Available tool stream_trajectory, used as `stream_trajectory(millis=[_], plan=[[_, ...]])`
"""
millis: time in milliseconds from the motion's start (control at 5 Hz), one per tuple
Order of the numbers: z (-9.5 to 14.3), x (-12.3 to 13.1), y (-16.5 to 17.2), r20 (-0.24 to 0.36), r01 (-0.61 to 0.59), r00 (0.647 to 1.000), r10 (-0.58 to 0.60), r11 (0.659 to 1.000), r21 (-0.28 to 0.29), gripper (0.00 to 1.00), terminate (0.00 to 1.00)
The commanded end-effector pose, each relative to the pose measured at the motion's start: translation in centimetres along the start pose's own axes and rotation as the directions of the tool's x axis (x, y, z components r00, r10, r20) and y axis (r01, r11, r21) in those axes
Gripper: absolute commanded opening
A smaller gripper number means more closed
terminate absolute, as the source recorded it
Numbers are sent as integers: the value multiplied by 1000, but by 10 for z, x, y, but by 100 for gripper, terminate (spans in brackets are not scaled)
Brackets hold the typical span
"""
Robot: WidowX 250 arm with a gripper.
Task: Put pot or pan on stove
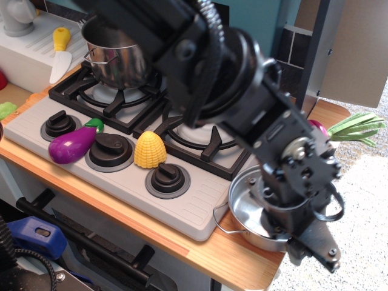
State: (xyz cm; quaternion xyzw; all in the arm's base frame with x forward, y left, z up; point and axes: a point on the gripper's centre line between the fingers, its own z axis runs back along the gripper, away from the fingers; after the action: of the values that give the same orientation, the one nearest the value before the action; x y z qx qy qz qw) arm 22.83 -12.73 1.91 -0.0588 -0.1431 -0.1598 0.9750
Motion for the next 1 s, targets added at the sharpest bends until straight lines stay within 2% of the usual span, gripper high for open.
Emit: stream_trajectory(millis=[0,200,400,800], plan=[[12,13,-6,-36,-92,995,91,996,-6,0,0],[32,21,-10,-110,-88,989,100,991,105,0,0],[48,27,-1,-151,-36,987,61,986,165,0,0],[72,27,40,-195,148,975,-109,969,198,0,0]])
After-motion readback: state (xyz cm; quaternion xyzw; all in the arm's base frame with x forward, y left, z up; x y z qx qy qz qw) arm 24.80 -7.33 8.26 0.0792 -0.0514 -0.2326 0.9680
